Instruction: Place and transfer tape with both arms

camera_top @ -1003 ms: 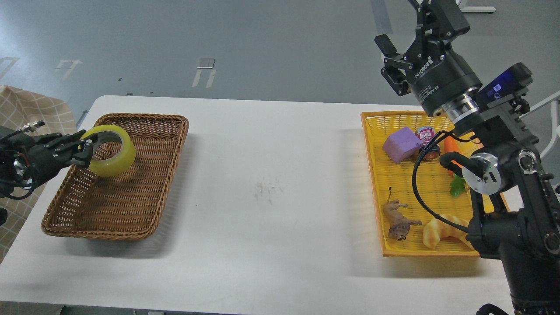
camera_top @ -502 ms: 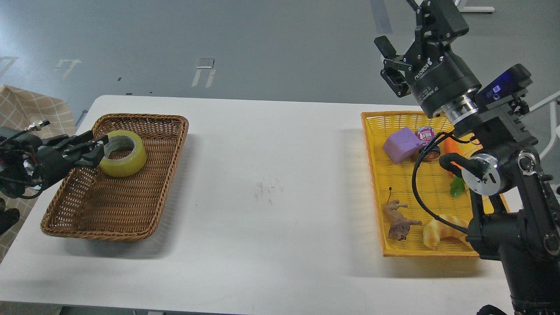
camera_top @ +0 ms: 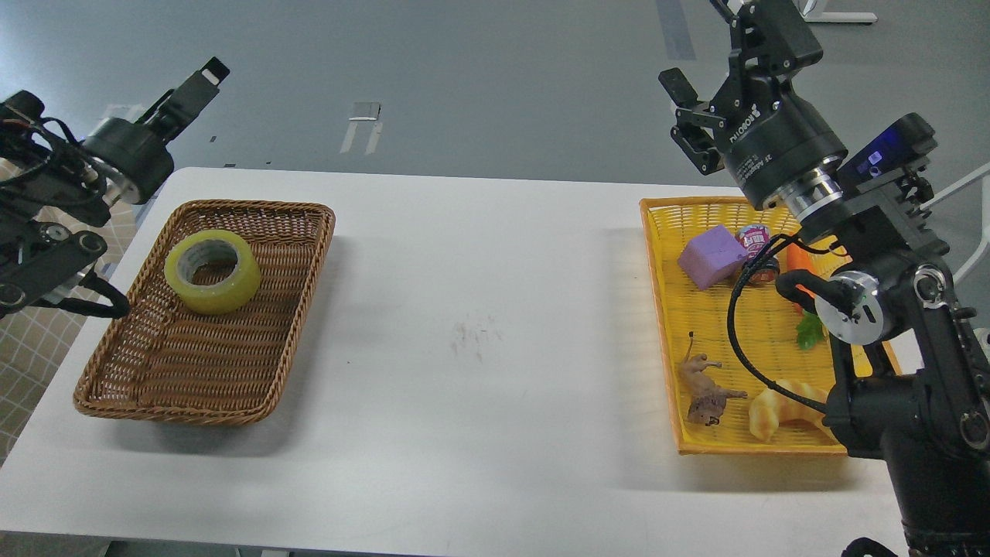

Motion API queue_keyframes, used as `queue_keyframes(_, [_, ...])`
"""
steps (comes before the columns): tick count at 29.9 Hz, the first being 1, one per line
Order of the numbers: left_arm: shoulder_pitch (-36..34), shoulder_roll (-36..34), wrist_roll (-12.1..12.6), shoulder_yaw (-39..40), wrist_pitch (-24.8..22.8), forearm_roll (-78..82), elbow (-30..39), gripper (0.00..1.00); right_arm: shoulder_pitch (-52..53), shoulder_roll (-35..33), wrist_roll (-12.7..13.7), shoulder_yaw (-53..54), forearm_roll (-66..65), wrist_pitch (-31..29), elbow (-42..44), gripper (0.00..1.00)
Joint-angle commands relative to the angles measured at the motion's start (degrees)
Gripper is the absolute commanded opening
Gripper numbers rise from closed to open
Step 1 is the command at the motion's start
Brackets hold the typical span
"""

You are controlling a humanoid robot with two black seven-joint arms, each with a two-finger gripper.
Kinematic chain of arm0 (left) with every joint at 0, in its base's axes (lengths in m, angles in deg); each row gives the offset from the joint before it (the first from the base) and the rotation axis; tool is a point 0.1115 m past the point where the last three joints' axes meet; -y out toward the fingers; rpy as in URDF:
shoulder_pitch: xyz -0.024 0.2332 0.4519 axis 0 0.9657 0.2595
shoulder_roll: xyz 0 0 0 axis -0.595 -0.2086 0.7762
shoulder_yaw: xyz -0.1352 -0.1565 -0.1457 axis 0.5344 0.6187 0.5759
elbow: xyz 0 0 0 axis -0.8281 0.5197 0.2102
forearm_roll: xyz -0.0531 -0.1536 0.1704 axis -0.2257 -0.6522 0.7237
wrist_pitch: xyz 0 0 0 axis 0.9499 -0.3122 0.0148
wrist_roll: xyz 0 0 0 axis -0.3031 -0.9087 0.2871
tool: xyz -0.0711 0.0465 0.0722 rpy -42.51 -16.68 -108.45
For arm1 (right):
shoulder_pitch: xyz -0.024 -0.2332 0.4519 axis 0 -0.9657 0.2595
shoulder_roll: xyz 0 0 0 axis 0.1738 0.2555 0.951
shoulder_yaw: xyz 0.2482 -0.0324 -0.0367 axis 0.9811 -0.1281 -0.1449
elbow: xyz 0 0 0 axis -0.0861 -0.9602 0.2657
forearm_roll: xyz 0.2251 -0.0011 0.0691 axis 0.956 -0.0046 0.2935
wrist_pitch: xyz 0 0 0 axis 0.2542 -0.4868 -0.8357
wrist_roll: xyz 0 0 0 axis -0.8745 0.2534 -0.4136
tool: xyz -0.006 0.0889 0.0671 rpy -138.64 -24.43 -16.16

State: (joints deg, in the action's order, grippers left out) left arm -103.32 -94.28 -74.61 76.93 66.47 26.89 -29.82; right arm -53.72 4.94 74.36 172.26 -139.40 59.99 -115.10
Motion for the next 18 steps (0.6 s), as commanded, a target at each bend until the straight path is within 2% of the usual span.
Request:
queue_keyframes(1, [-2.99,0.86,0.00,0.45,-6.23,-10.77,2.15,0.99,0.01,0.00,0.13,0.10,0.00,0.00,0.40,1.00])
queue_keyframes(2, [-3.69,2.17,0.00,1.75,-7.46,-14.09,2.84,0.99,0.01,0.00,0.13,0.10,0.00,0.08,0.40,1.00])
queue_keyframes(5, [-3.61,5.07,3.91,8.85,-8.09,-20.34,7.48,0.99,0.01,0.00,0.13,0.27,0.09,0.00,0.40,1.00])
queue_keyframes(7, [-2.47,6.13,5.15,12.30,-8.09,-22.82,11.97,0.99,0.01,0.00,0.13,0.27,0.09,0.08,0.49,1.00])
queue_keyframes(8, [-0.29,7.36,6.54,14.66,-7.57,-25.35,16.08,0.99,0.19,0.00,0.13,0.19,0.09,0.00,0.49,1.00])
queue_keyframes(11, [4.12,12.09,10.24,19.15,-7.65,-26.78,21.91,0.99,0.98,0.00,0.13,0.10,0.09,0.00,0.84,1.00])
queue_keyframes(14, [4.57,14.48,11.48,20.74,-8.52,-27.04,22.45,0.99,1.59,0.00,-0.22,0.36,0.09,0.00,2.16,1.00])
queue_keyframes(18, [4.83,18.00,11.57,22.51,-8.79,-26.79,22.45,0.99,2.82,0.00,-1.19,0.28,0.17,0.00,3.74,1.00])
